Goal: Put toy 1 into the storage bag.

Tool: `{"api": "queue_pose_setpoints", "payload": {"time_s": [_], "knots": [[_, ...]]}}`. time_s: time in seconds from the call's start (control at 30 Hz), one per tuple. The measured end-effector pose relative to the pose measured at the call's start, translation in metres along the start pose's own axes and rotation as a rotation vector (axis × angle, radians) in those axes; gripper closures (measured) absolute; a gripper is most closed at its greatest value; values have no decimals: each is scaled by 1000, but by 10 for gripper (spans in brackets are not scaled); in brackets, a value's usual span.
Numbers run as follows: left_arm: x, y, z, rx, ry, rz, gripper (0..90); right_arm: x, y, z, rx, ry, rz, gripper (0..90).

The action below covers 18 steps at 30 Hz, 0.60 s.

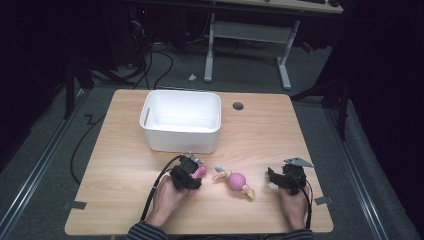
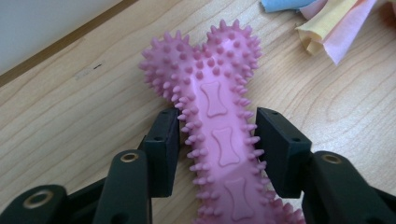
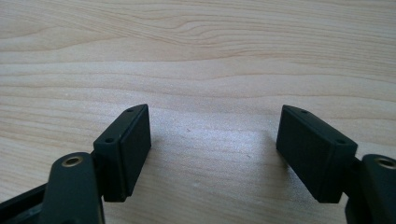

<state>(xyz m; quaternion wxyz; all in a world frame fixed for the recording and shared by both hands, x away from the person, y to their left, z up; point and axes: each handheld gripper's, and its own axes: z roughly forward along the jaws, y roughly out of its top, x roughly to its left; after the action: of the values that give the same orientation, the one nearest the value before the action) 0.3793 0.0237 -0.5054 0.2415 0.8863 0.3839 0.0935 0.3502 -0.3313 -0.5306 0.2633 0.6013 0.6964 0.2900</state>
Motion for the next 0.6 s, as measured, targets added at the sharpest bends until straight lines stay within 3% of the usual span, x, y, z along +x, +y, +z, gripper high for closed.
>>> {"api": "queue_pose_setpoints", "payload": {"time_s": [0.17,0.27,0.37,0.6], "knots": [[3,2,-2,8,-2,13,584,0,0,0,0,1,-6,263],[11,5,-5,19,-54,-1,588,0,0,0,-1,2,-6,263],[12,10,-9,34,-26,27,591,0,0,1,-1,1,-6,264],[13,12,-25,-16,-69,39,592,0,1,1,-1,5,-14,263]]}}
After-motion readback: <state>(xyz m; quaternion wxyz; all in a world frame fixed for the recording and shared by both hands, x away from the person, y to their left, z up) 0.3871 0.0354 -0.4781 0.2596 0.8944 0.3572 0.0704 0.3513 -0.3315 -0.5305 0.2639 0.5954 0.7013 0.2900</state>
